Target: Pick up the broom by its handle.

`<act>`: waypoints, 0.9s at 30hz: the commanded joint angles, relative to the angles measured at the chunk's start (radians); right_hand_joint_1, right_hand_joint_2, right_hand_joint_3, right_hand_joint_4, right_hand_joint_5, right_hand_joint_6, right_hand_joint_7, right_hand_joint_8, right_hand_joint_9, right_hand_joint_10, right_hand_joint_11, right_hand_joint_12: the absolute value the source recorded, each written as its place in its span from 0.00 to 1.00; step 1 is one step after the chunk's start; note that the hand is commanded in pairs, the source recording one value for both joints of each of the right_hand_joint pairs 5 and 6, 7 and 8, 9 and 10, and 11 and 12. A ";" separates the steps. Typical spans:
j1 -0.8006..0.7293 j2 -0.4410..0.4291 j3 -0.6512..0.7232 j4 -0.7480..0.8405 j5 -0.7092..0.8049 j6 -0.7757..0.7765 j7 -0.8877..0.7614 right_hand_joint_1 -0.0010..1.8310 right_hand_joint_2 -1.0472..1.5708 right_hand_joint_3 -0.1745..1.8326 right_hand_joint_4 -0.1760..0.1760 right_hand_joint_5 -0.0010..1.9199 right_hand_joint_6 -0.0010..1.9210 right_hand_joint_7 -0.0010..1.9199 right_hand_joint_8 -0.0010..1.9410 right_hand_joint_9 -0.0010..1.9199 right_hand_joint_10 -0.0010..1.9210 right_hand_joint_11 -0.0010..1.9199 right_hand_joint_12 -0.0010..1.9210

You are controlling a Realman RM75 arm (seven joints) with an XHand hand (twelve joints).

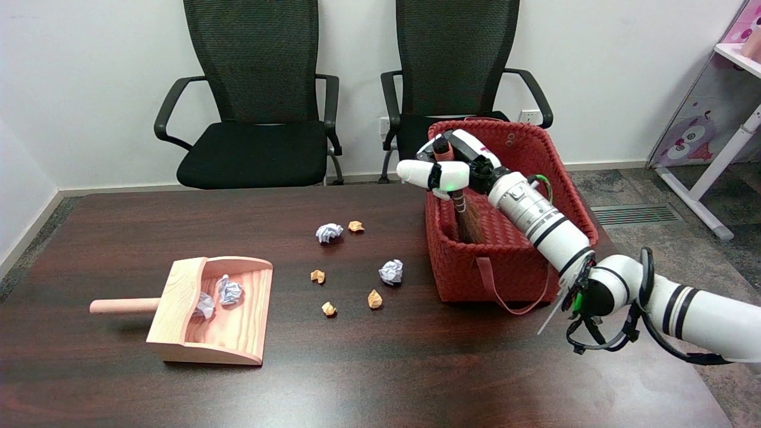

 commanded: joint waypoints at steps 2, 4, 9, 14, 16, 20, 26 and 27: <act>-0.019 -0.006 0.065 -0.054 0.001 -0.043 -0.007 0.47 0.61 0.50 1.00 1.00 1.00 1.00 0.99 1.00 1.00 1.00 1.00; -0.031 0.006 0.095 -0.087 -0.005 -0.045 -0.007 0.48 0.63 0.52 1.00 1.00 1.00 1.00 0.99 1.00 1.00 1.00 1.00; -0.038 0.046 0.134 -0.163 0.001 -0.037 -0.013 0.49 0.65 0.55 1.00 1.00 1.00 1.00 0.99 1.00 1.00 1.00 1.00; -0.050 0.097 0.187 -0.251 0.020 -0.024 -0.064 0.50 0.71 0.57 0.98 1.00 1.00 1.00 0.99 1.00 1.00 1.00 1.00; -0.062 0.122 0.213 -0.294 0.053 -0.006 -0.097 0.51 0.74 0.58 0.97 1.00 1.00 1.00 0.99 1.00 1.00 1.00 1.00; -0.070 0.160 0.244 -0.367 0.119 0.022 -0.168 0.52 0.76 0.60 0.97 1.00 1.00 1.00 0.99 1.00 1.00 1.00 1.00; -0.056 0.190 0.291 -0.454 0.180 0.038 -0.226 0.52 0.79 0.62 0.96 1.00 1.00 1.00 0.99 1.00 1.00 1.00 1.00; -0.053 0.190 0.301 -0.470 0.189 0.046 -0.227 0.52 0.80 0.62 0.96 1.00 1.00 1.00 0.99 1.00 1.00 1.00 1.00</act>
